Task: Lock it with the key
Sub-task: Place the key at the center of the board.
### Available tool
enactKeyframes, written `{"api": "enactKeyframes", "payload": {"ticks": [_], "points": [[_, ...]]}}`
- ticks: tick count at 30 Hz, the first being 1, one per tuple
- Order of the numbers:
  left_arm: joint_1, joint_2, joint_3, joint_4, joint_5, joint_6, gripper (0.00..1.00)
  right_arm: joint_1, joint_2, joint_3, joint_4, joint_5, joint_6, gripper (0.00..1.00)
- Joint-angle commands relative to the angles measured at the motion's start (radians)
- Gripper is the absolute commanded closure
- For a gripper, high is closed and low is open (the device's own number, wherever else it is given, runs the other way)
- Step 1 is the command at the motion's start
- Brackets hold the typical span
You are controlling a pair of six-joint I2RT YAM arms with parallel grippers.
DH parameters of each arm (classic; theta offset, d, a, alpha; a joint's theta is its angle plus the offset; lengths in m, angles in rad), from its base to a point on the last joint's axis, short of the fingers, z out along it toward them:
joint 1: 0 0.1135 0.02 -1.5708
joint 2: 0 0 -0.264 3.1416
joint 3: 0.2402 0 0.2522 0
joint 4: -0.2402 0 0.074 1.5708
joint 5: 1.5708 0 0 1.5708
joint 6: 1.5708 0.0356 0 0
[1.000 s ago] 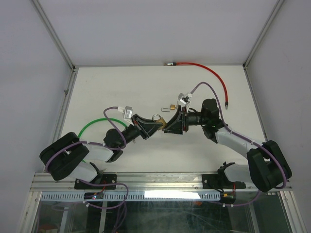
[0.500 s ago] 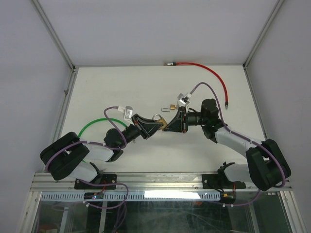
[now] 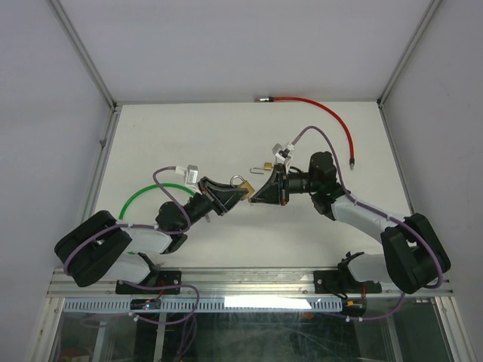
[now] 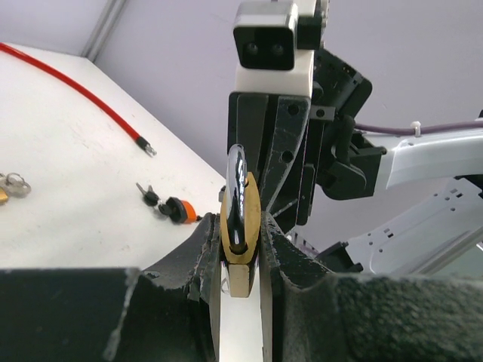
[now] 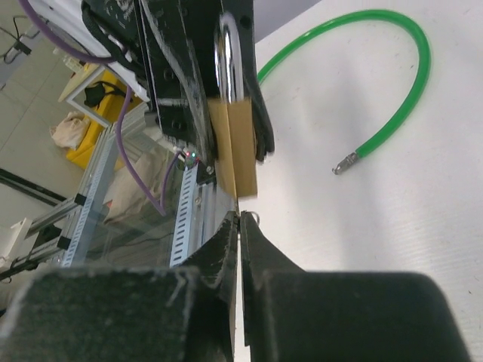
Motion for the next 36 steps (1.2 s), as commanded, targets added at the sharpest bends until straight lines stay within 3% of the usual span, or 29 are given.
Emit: {"api": "enactKeyframes", "payload": {"ticks": [1, 5, 10, 16, 18, 23, 28, 36], "points": [[0.045, -0.087, 0.0, 0.304, -0.125, 0.045, 1.0, 0.003, 0.011, 0.024, -0.01, -0.036, -0.007, 1.0], [0.055, -0.092, 0.024, 0.302, -0.003, 0.115, 1.0, 0.003, 0.015, 0.033, -0.032, -0.081, -0.005, 1.0], [0.131, -0.18, -0.041, 0.283, -0.014, 0.042, 1.0, 0.0, -0.007, 0.049, -0.14, -0.088, -0.124, 1.0], [0.2, -0.342, -0.082, -0.046, 0.053, 0.003, 1.0, -0.044, -0.046, 0.143, -0.51, -0.029, -0.473, 1.0], [0.2, -0.383, -0.094, -0.157, 0.062, 0.014, 1.0, -0.08, -0.066, 0.155, -0.56, -0.019, -0.525, 1.0], [0.217, -0.428, -0.174, -0.2, 0.029, 0.013, 1.0, -0.142, -0.093, 0.153, -0.59, -0.005, -0.564, 1.0], [0.263, -0.405, -0.139, -0.308, 0.093, 0.02, 1.0, -0.171, -0.078, 0.154, -0.59, 0.006, -0.561, 1.0], [0.42, -0.207, -0.116, -0.189, 0.246, -0.084, 1.0, -0.184, -0.043, 0.156, -0.582, 0.015, -0.551, 1.0]]}}
